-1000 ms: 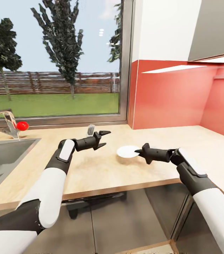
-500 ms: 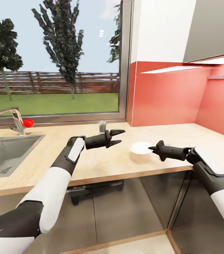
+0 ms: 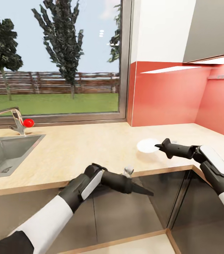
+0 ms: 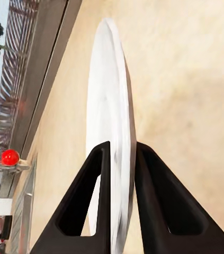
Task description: Set up a coffee station on the kitchen countertop: keep the coffee maker on the countertop, move the bottle of coffee from the kitchen shelf to the counter next to the coffee maker, place a paper coffee filter on top of the coffee maker, put the saucer next to the coffee maker with the coffee cup on the saucer, and place the electric kettle next to the coffee maker.
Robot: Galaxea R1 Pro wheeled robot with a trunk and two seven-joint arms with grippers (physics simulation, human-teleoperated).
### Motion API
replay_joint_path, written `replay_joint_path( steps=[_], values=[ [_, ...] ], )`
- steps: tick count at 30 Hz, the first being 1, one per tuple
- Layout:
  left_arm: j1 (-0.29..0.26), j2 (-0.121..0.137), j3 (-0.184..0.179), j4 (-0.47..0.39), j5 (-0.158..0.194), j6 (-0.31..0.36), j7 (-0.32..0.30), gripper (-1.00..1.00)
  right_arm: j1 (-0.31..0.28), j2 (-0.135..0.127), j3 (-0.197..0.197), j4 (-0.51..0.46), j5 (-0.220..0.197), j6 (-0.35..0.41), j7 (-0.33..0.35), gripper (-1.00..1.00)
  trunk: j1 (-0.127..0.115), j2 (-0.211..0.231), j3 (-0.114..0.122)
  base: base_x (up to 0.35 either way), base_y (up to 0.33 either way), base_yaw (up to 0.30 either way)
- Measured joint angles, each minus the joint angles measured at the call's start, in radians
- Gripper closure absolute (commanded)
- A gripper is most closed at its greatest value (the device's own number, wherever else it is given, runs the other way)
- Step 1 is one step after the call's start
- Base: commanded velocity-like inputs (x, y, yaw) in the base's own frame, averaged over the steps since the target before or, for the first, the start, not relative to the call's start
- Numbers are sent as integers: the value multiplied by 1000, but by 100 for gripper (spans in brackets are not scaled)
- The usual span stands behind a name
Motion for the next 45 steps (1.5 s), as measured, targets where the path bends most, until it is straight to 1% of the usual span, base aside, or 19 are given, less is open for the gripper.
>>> replay_joint_path(
  steps=[2,4,6,7,12,14,16,18,19,21,22,24,25,26,27,31,39,41,45],
  values=[
    [95,65,-36,-100,-2,-4,-1,-100,0,-2,0,-1,18,0,16,100,0,0,0,0,0,0],
    [139,104,-48,-133,-1,-4,-2,-100,0,-2,0,-1,23,0,20,100,0,0,0,0,0,0],
    [229,171,-60,-165,-4,-16,-6,-100,0,-4,0,-1,28,-1,24,100,0,0,0,0,0,0],
    [259,188,-61,-170,-3,-26,-7,-100,0,-4,0,-1,29,-1,25,100,0,0,0,0,0,0],
    [483,328,-66,-169,-6,-205,-9,-100,0,-5,0,-1,32,-1,27,100,0,0,0,0,0,0],
    [566,365,-65,-133,-6,-268,-9,-100,0,-5,0,-1,32,-1,27,100,0,0,0,0,0,0],
    [595,376,-64,-88,-6,-314,-11,-100,0,-5,0,-1,32,-1,27,100,0,0,0,0,0,0],
    [618,385,-60,21,-6,-391,-26,-100,0,-5,1,-1,33,-1,27,100,0,0,0,0,0,0],
    [628,388,-56,124,-6,-448,-68,-100,0,-5,1,-1,33,-1,27,100,0,0,0,0,0,0],
    [633,390,-37,262,-5,-514,-140,-100,1,-5,1,-1,33,-1,27,100,0,0,0,0,0,0],
    [637,391,2,389,-4,-582,-219,-100,1,-5,1,-1,33,-1,27,100,0,0,0,0,0,0],
    [640,394,144,664,-3,-743,-370,-100,2,-5,1,-1,33,-1,27,100,0,0,0,0,0,0],
    [643,405,221,757,-4,-817,-413,-100,1,-5,1,-1,33,-1,27,100,0,0,0,0,0,0],
    [656,418,271,814,-4,-869,-414,-100,2,-5,1,-1,33,-1,27,100,0,0,0,0,0,0],
    [682,427,303,852,-4,-900,-415,-100,2,-5,2,-2,33,-1,27,100,0,0,0,0,0,0],
    [735,431,351,897,-4,-939,-415,-100,2,-4,2,-8,33,0,35,100,0,0,0,0,0,0],
    [761,422,371,916,-4,-957,-415,-100,10,-3,12,-55,37,3,83,100,0,0,0,0,0,43],
    [762,420,372,917,-4,-958,-415,-100,12,-3,13,-58,64,3,88,100,0,0,0,0,0,191],
    [764,419,373,918,-4,-959,-415,-100,16,2,16,-60,192,2,162,100,0,0,0,0,0,242]
  ],
)
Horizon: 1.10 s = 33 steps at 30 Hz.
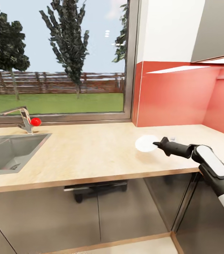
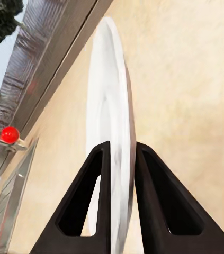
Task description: Set up a coffee station on the kitchen countertop: keep the coffee maker on the countertop, move the bottle of coffee from the kitchen shelf to the counter next to the coffee maker, place a paper coffee filter on top of the coffee maker, put the saucer next to the coffee maker with the coffee cup on the saucer, and place the electric kettle next to the coffee maker.
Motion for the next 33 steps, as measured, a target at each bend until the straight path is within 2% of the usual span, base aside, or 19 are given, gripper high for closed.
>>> replay_joint_path(
  steps=[2,5,8,24,28,33],
  values=[
    [0,0,0,0,0,0,0,-100,1,1,5,0,54,0,56,100,0,0,0,0,0,259],
    [0,-1,0,0,0,0,0,-100,1,1,10,3,112,-1,126,100,0,0,0,0,0,264],
    [0,-3,0,0,0,-1,0,-100,2,2,11,4,133,-1,153,100,0,0,0,0,0,267],
    [0,-3,1,0,0,-2,0,-100,8,4,19,-41,137,4,192,100,0,0,0,0,0,269],
    [0,-3,1,0,0,-2,0,-100,14,4,19,-43,132,8,238,100,0,0,0,0,0,269],
    [0,-3,1,0,0,-2,0,-100,15,6,25,-44,132,25,253,100,0,0,0,0,0,269]
  ],
)
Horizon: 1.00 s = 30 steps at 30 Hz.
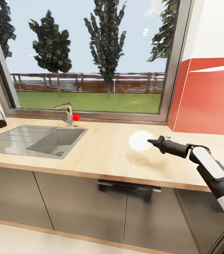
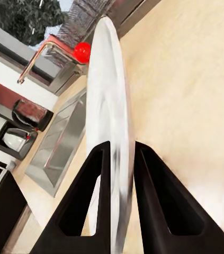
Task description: Set up a coffee station on the kitchen countertop: keep the coffee maker on the countertop, move the bottle of coffee from the kitchen shelf to the counter next to the coffee maker, place a paper coffee filter on top of the coffee maker, put the saucer next to the coffee maker with the coffee cup on the saucer, and place the electric kettle next to the coffee maker.
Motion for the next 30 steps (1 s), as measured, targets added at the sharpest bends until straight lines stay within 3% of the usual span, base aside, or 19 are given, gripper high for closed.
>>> replay_joint_path(
  steps=[3,6,19,30],
  values=[
    [0,0,0,0,0,0,0,-100,0,7,60,0,1,6,4,100,0,0,0,0,0,269],
    [0,0,0,0,0,0,0,-100,0,9,74,0,2,7,5,100,0,0,0,16,24,263],
    [0,0,1,0,0,1,0,-100,0,14,83,0,1,6,5,100,0,0,0,77,126,168],
    [0,0,1,0,0,1,0,-100,1,18,83,0,0,6,5,100,0,0,0,176,206,34]
  ],
)
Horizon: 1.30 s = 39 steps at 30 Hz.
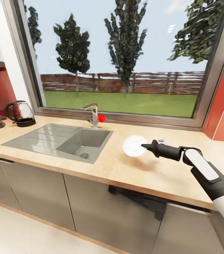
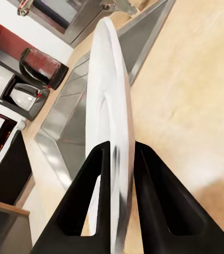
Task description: Set up a coffee station on the kitchen countertop: keep the coffee maker on the countertop, move the bottle of coffee from the kitchen shelf to the counter next to the coffee maker, place a paper coffee filter on top of the coffee maker, put the saucer next to the coffee maker with the coffee cup on the saucer, and place the electric kettle next to the coffee maker.
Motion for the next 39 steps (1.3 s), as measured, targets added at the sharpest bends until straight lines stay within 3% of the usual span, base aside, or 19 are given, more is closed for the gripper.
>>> replay_joint_path(
  steps=[7,17,39],
  values=[
    [0,0,0,0,0,0,0,-100,0,2,7,0,0,0,0,100,0,0,0,26,45,220],
    [0,0,0,0,0,0,0,-100,0,16,7,1,0,-2,0,100,0,0,0,1,232,110],
    [0,0,-1,0,0,0,0,-100,0,17,8,1,0,-1,0,100,0,0,0,11,18,270]
  ],
)
